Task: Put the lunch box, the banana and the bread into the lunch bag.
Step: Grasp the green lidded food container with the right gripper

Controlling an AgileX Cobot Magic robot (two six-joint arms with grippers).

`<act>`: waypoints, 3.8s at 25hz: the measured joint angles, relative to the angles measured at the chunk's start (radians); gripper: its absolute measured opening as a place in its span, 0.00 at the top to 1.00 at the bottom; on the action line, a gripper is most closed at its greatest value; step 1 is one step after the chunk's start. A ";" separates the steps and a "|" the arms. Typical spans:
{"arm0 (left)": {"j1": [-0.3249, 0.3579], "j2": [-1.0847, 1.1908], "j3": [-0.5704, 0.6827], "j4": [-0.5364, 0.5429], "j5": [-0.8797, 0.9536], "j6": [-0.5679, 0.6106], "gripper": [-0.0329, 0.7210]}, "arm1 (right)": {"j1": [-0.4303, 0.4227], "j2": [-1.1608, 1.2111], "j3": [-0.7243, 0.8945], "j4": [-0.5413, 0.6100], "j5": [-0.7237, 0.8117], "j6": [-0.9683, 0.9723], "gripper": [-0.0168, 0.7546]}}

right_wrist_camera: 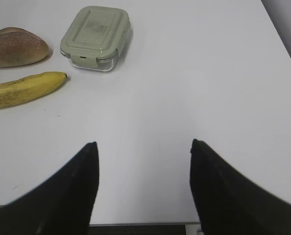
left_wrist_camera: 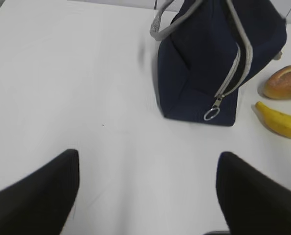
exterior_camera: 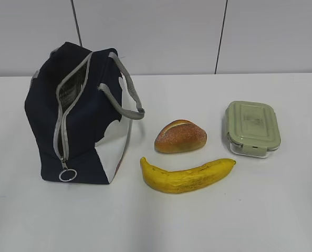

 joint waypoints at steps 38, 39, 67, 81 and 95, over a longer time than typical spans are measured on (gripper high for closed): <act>-0.014 1.423 -0.890 -0.362 0.015 0.130 0.26 | 0.000 0.000 0.000 0.000 0.000 0.000 0.41; -0.024 1.449 -0.910 -0.357 0.015 0.136 0.26 | 0.000 0.000 0.000 0.000 0.000 0.000 0.41; -0.112 1.878 -1.165 -0.288 0.092 0.154 0.80 | 0.000 0.000 0.000 0.000 0.000 0.000 0.41; -0.113 1.878 -1.165 -0.310 0.091 0.154 0.96 | 0.000 0.000 0.000 0.000 0.000 0.000 0.41; -0.113 1.878 -1.165 -0.332 0.112 0.154 0.96 | 0.000 0.000 0.000 0.000 0.000 0.000 0.41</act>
